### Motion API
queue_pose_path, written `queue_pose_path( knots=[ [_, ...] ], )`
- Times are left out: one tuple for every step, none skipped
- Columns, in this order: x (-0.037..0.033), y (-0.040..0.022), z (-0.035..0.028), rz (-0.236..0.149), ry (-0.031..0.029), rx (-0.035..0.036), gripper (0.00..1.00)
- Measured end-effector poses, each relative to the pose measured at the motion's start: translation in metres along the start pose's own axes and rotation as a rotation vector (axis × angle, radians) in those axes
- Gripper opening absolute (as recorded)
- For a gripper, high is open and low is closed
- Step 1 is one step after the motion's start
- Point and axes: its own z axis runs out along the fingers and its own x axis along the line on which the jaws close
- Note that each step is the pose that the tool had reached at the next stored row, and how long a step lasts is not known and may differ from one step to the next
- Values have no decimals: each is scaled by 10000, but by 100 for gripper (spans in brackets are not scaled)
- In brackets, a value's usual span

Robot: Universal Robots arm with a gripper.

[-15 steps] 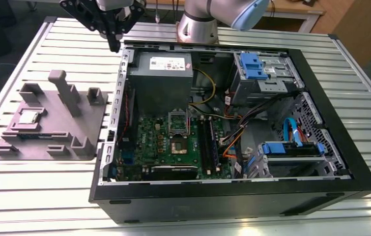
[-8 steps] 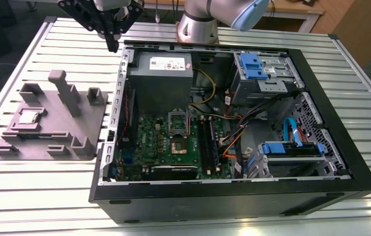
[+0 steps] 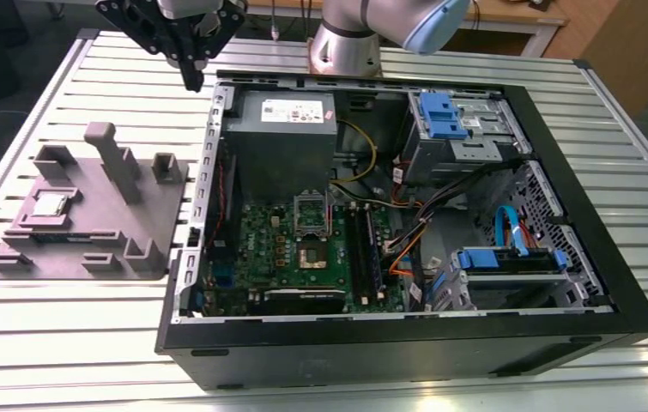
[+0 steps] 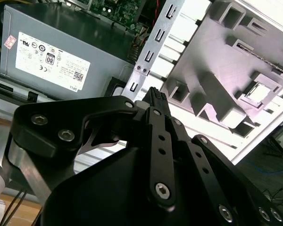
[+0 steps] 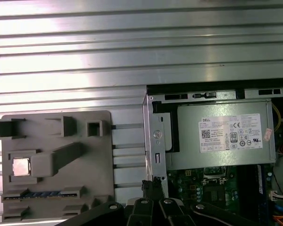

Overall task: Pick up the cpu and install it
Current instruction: 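Reach for the cpu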

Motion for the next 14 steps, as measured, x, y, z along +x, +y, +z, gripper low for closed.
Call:
queue_pose_path(
  knots=[
    [4, 0, 1, 0, 0, -1, 10],
    [7, 0, 0, 0, 1, 0, 10],
    [11, -1, 1, 0, 1, 0, 10],
    [17, -1, 1, 0, 1, -1, 10],
    [22, -2, 2, 0, 1, -1, 10],
    [28, -2, 2, 0, 1, 0, 10],
    [31, -2, 2, 0, 2, 1, 10],
    [36, -3, 2, 0, 1, 0, 10],
    [39, -3, 2, 0, 2, 0, 10],
    [41, -3, 2, -1, 3, 1, 10],
    [110, -9, 6, 0, 7, 0, 10],
    [112, -9, 6, -1, 7, 1, 10],
    [116, -9, 5, -1, 7, 1, 10],
    [119, -9, 6, 0, 6, 0, 10]
  ],
)
